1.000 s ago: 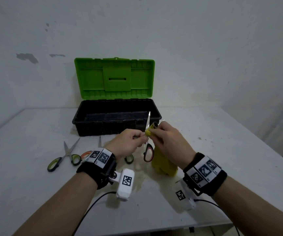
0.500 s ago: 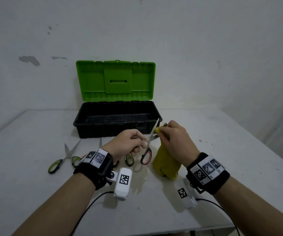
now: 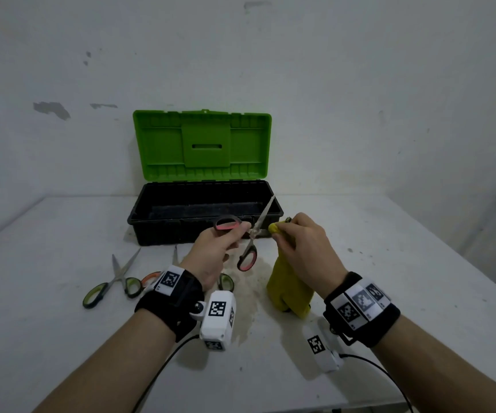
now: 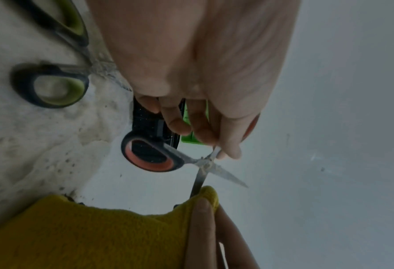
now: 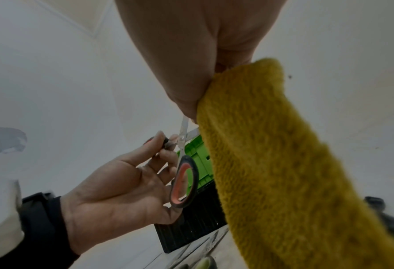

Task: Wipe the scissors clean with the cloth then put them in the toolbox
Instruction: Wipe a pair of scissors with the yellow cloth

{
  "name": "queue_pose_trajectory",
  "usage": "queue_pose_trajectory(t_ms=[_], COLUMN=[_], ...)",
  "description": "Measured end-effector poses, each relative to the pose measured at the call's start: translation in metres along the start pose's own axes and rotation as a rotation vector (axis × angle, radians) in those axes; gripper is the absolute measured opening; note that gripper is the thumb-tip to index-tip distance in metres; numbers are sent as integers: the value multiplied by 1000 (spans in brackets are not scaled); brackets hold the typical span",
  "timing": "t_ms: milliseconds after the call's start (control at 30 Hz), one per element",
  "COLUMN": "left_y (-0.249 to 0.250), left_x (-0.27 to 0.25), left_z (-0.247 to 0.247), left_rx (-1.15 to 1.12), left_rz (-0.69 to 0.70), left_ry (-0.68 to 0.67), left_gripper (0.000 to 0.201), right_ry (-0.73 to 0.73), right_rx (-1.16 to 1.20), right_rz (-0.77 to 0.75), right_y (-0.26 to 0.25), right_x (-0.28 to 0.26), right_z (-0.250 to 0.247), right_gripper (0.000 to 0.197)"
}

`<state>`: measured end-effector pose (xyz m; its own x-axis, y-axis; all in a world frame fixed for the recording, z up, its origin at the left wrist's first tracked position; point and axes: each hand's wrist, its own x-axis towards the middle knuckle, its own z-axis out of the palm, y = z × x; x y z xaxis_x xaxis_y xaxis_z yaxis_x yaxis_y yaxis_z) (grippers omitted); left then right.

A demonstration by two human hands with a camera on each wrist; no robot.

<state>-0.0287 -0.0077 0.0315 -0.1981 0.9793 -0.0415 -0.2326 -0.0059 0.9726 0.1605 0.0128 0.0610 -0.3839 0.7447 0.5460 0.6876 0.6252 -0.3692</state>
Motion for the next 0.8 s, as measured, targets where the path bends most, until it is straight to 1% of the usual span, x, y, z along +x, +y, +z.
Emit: queue_pose_trajectory(t_ms=[100, 200, 300, 367, 433, 467, 600, 733, 800], left_y=[-3, -7, -12, -15, -17, -17, -18, -23, -23], left_x=[1, 1, 2, 2, 2, 2, -1, -1, -1], left_z=[4, 4, 3, 1, 0, 0, -1, -4, -2], left_rx=[-40, -76, -127, -137, -121, -124, -216, -190, -179], left_rz=[-23, -85, -110, -113, -106, -113, -158, -143, -144], left_ry=[15, 16, 59, 80, 88, 83, 19, 39, 47], left_gripper=[15, 22, 26, 22, 8, 7, 10, 9, 11], right_ry=[-4, -14, -14, -13, -12, -12, 1, 6, -32], right_rx=[6, 8, 22, 31, 30, 29, 29, 33, 39], right_rz=[-5, -3, 6, 18, 28, 33, 52, 97, 92], right_y=[-2, -2, -1, 0, 1, 1, 4, 1, -3], right_x=[-1, -1, -2, -3, -4, -5, -6, -8, -10], right_z=[3, 6, 6, 5, 3, 2, -4, -13, -14], right_gripper=[21, 21, 22, 22, 22, 22, 22, 20, 25])
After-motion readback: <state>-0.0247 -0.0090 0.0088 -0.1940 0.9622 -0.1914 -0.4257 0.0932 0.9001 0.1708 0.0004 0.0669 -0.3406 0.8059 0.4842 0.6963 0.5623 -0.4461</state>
